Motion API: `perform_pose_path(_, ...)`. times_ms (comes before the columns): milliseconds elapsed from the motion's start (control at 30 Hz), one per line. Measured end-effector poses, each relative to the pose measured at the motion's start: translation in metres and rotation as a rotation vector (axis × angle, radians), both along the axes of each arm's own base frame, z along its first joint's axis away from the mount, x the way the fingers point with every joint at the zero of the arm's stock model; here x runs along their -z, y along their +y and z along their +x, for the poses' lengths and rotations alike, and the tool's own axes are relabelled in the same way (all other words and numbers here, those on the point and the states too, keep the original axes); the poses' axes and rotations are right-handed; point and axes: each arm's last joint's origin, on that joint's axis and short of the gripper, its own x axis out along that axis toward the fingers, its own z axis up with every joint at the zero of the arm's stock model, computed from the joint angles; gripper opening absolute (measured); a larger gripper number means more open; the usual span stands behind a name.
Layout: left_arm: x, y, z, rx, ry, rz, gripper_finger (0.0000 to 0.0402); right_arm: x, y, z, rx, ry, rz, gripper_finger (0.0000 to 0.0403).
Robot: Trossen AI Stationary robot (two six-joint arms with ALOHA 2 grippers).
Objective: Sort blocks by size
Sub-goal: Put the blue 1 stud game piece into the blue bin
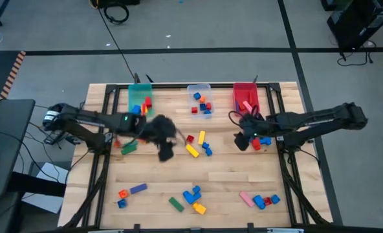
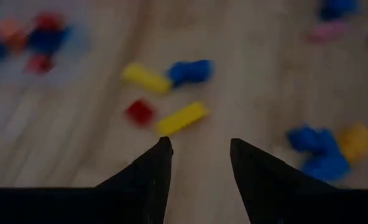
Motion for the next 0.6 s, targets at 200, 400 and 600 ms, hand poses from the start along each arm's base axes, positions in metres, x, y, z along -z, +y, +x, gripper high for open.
perform_pose_path(200, 0.005, -0.05, 0.013, 0.221, -0.1, 0.079, 0.0171, -0.002, 0.008, -0.002, -0.058, -0.009, -0.003, 0.0266)
perform_pose_path(400, 0.032, -0.085, 0.044, 0.31, 0.013, 0.135, 0.0171, -0.002, 0.013, -0.002, -0.093, -0.007, -0.007, 0.0264)
perform_pose_path(600, 0.053, -0.111, 0.083, 0.46, 0.263, 0.232, 0.0171, -0.002, 0.018, -0.002, -0.131, -0.004, -0.005, 0.0264)
